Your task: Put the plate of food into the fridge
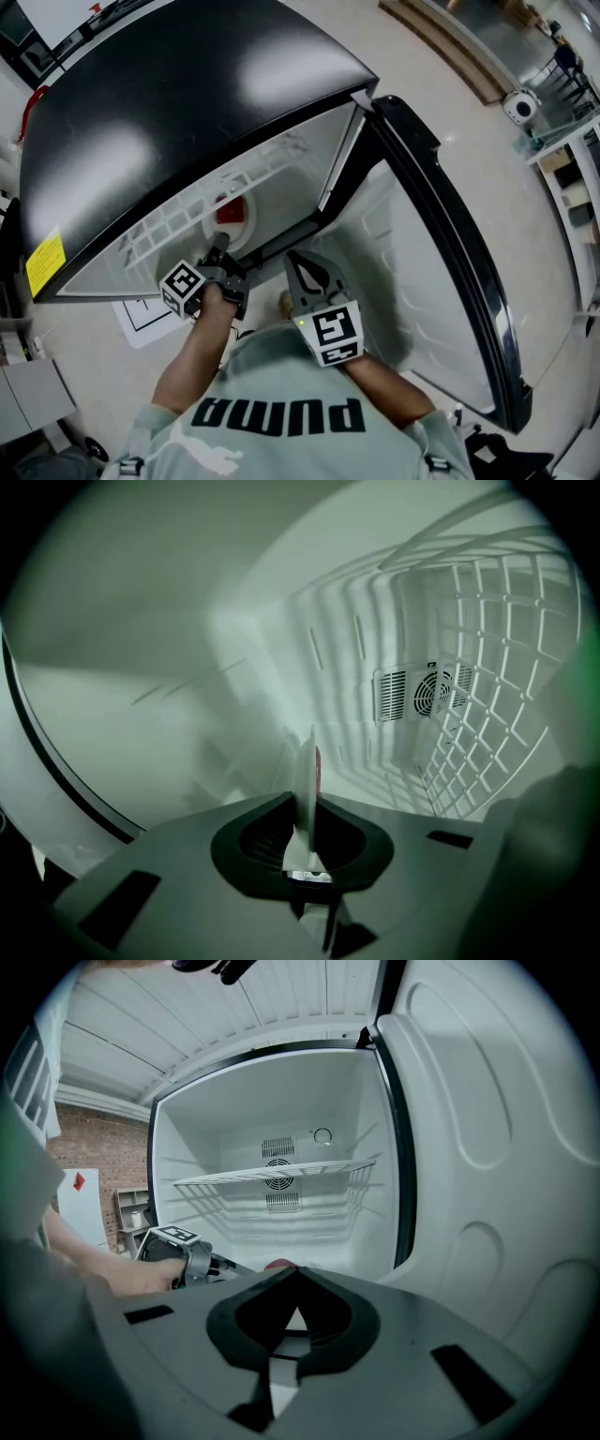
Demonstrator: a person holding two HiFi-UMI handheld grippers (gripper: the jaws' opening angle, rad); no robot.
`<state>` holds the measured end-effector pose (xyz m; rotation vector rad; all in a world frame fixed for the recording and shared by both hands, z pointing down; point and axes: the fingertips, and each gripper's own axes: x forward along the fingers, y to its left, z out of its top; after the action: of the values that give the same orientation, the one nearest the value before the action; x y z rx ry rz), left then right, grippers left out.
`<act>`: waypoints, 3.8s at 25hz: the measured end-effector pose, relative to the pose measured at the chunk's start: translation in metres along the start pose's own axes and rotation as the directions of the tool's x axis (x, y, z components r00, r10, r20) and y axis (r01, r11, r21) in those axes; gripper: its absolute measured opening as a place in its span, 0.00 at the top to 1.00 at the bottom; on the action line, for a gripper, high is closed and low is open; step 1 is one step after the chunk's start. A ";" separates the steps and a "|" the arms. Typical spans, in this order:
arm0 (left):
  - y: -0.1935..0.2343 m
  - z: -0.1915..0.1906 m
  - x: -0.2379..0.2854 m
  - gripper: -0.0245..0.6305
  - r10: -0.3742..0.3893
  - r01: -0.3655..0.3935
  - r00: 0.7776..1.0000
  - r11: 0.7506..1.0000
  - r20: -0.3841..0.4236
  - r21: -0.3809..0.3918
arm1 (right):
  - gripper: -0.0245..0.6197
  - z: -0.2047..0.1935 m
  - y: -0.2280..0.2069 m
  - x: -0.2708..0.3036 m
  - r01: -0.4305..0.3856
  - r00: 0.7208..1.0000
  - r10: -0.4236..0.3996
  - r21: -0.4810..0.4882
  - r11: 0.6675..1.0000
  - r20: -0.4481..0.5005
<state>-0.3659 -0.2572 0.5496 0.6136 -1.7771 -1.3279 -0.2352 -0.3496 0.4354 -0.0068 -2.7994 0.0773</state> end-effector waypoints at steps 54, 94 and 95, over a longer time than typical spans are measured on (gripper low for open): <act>0.023 0.005 0.005 0.67 0.384 -0.320 0.917 0.545 0.109 0.775 | 0.95 0.001 0.012 0.008 -0.050 0.999 0.050 0.006 0.999 -0.008; -0.019 0.005 -0.057 0.95 0.188 -0.072 0.982 0.475 -0.021 0.877 | 0.95 0.010 0.064 0.017 -0.015 1.000 0.015 0.004 1.000 -0.005; -0.022 0.004 -0.061 0.95 0.180 -0.055 0.983 0.473 -0.036 0.879 | 0.95 0.010 0.065 0.017 -0.010 1.000 0.010 0.003 1.000 -0.002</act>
<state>-0.3380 -0.2151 0.5093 1.0587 -2.2852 -0.1304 -0.2550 -0.2847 0.4281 -0.0194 -2.7977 0.0843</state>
